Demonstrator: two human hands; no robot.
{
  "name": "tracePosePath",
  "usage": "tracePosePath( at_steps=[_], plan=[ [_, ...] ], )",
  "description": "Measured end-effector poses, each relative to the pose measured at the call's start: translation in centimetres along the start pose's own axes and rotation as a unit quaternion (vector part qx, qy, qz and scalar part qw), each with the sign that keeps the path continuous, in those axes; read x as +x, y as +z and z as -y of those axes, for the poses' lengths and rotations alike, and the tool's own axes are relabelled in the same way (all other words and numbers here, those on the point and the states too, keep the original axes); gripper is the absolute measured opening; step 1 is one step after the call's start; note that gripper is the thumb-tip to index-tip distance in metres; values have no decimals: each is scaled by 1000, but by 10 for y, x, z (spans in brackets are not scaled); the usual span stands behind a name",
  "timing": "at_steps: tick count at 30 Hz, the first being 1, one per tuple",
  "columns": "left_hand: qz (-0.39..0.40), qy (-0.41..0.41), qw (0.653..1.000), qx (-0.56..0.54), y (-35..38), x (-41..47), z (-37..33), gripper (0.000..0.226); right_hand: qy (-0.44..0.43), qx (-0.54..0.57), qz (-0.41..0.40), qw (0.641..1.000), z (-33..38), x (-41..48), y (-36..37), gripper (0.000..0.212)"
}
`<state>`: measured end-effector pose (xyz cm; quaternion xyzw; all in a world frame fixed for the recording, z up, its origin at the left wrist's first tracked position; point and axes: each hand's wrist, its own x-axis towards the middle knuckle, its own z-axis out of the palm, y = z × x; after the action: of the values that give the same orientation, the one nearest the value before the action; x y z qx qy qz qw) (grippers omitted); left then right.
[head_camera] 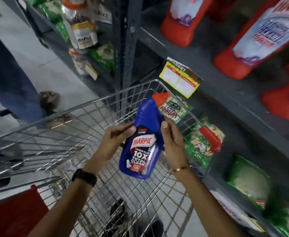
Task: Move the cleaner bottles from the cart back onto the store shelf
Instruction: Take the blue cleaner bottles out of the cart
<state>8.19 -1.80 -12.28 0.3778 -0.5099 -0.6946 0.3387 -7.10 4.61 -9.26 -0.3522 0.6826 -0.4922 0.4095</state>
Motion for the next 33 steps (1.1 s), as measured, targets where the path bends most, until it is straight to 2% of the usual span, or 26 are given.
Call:
tracePosePath(
  at_steps=[3,7,11,13,17,19,20,23,25,27,33],
  plan=[
    [7,63,997,-46,16,4,-13,44,-43,-1,-28,999,21,-5,-6,50],
    [-2,79,995,-68,21,4,-20,32,-58,-4,-28,998,26,-6,-8,68],
    [-2,67,997,-44,20,0,-22,42,-61,-7,-28,998,25,-10,-8,46],
    [3,60,998,-30,22,-2,-23,52,-57,-19,-44,997,25,-14,-10,48],
    [7,64,998,0,40,-9,-37,25,-65,23,-81,994,32,-26,-27,54],
    [5,70,997,6,59,-15,-51,30,-76,51,-103,990,40,-35,-48,48],
    [9,72,997,1,71,-17,-58,36,-87,55,-114,988,46,-41,-61,45],
    [62,83,994,-17,123,-28,-77,29,-115,47,-148,981,67,-68,-109,39],
    [95,93,991,-24,163,-36,-87,45,-134,20,-174,975,81,-88,-148,32],
    [128,99,987,-24,207,-37,-95,47,-148,-5,-199,969,96,-108,-193,27],
    [251,105,962,-28,351,-36,-112,59,-195,-117,-227,947,126,-156,-328,43]
  ],
)
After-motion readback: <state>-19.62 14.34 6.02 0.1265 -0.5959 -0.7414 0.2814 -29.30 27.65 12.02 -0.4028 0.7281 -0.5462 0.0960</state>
